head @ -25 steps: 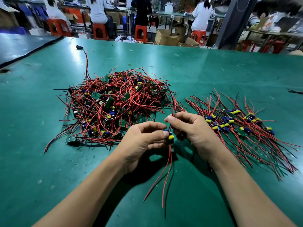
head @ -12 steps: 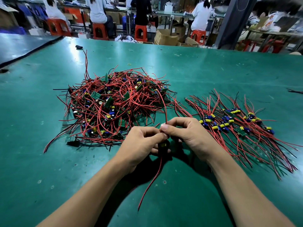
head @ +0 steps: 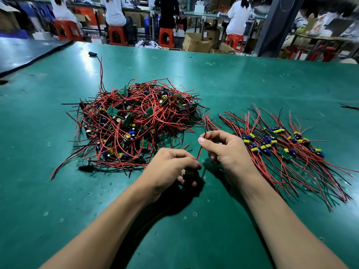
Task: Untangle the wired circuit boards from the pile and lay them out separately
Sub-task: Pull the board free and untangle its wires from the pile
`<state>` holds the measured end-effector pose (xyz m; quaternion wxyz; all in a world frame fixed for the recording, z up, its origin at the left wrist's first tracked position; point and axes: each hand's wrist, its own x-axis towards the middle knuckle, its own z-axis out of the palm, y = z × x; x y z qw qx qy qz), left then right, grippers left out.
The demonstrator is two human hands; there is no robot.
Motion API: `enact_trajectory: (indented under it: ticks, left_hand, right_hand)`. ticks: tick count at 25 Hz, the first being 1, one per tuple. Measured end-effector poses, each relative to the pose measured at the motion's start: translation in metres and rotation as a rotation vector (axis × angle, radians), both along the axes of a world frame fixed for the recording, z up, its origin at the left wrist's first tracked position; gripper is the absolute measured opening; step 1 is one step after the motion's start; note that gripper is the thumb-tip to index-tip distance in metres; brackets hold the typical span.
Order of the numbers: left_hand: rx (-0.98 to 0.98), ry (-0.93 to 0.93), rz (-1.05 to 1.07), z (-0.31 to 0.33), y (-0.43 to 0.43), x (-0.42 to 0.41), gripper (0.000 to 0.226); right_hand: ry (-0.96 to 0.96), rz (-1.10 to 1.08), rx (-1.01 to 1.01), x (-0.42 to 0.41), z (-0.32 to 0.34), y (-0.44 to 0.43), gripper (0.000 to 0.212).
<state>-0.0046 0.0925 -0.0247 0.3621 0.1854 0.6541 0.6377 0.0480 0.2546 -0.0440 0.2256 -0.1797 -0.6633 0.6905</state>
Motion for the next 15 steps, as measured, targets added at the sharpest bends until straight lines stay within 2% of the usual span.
enact_trajectory:
  ticks: [4, 8, 10, 13, 15]
  left_hand:
    - [0.002, -0.020, -0.015, 0.0032, -0.0004, 0.0014, 0.020]
    - [0.037, -0.053, -0.009, 0.0048, -0.0025, -0.0004, 0.014]
    - [0.043, -0.056, -0.011, 0.0049, -0.0026, -0.0001, 0.013]
    - [0.013, -0.042, -0.026, 0.0056, -0.0021, 0.0016, 0.013]
    - [0.001, -0.036, -0.033, 0.0066, -0.0027, 0.0019, 0.011]
  right_hand:
    - [0.058, -0.168, -0.023, -0.0028, 0.0012, 0.0039, 0.015]
    - [0.104, -0.337, 0.243, -0.0043, -0.0006, 0.0034, 0.018]
    - [0.117, -0.379, 0.288, -0.0042, -0.0016, 0.0019, 0.017]
    - [0.105, -0.410, 0.237, -0.0038, -0.0026, 0.0070, 0.017]
    - [0.119, -0.402, 0.129, -0.0039, -0.0023, 0.0094, 0.014]
